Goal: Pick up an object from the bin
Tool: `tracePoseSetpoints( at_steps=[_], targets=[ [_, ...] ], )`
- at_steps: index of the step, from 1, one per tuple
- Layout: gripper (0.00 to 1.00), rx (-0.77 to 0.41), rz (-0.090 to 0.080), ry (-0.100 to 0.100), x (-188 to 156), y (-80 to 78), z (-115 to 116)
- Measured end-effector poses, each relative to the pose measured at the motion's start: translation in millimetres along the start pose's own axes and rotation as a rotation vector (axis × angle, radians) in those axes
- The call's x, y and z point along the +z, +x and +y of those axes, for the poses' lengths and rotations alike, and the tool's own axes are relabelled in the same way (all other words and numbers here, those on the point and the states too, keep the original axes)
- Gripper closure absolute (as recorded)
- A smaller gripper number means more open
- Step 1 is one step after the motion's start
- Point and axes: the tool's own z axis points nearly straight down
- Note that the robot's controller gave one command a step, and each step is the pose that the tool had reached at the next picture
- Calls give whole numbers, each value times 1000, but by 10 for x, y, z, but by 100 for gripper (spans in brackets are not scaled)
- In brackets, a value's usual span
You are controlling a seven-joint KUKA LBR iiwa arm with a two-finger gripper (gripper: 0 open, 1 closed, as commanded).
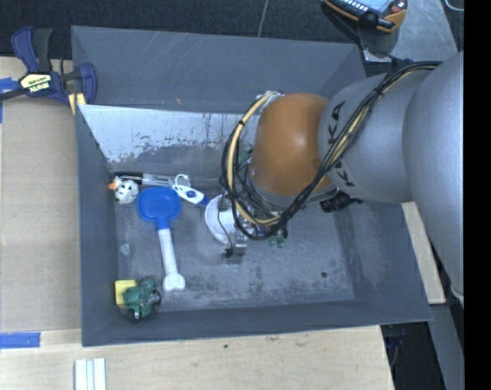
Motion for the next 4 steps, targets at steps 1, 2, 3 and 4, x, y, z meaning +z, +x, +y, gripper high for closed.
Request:
tracePoseSetpoints(
  at_steps=[1, 2, 3, 4],
  targets=[
    [0, 10, -7, 1, 305, -579, -302],
    [100, 7, -8, -1, 280, -570, -277],
    [100, -43, -18, -4, -667, -228, 6],
    [100, -97, -32, -5, -2147, -392, 135]
  ],
)
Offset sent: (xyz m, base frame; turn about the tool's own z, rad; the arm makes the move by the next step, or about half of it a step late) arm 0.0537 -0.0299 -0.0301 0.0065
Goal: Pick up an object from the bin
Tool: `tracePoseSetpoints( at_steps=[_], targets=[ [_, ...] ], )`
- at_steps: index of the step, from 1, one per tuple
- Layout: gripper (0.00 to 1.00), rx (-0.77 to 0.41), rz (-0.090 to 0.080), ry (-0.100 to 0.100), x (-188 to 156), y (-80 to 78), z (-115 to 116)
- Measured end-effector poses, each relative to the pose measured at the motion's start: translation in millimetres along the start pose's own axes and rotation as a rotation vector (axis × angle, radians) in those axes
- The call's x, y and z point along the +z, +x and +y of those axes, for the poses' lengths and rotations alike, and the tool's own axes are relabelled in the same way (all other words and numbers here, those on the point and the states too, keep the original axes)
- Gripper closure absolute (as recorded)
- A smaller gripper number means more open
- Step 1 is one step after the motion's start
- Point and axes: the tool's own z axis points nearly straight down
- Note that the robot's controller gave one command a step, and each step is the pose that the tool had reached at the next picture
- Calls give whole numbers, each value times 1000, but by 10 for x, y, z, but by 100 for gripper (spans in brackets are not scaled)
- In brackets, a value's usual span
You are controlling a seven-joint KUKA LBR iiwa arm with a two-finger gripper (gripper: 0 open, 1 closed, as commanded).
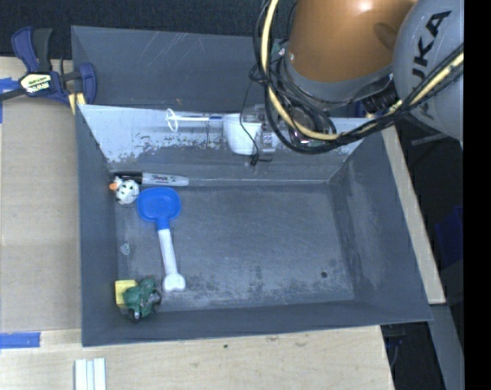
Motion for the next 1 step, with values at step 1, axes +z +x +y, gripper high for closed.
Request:
tracePoseSetpoints(
  at_steps=[1],
  targets=[
    [100, -99, 4, 1, 833, 27, -238]
  ],
)
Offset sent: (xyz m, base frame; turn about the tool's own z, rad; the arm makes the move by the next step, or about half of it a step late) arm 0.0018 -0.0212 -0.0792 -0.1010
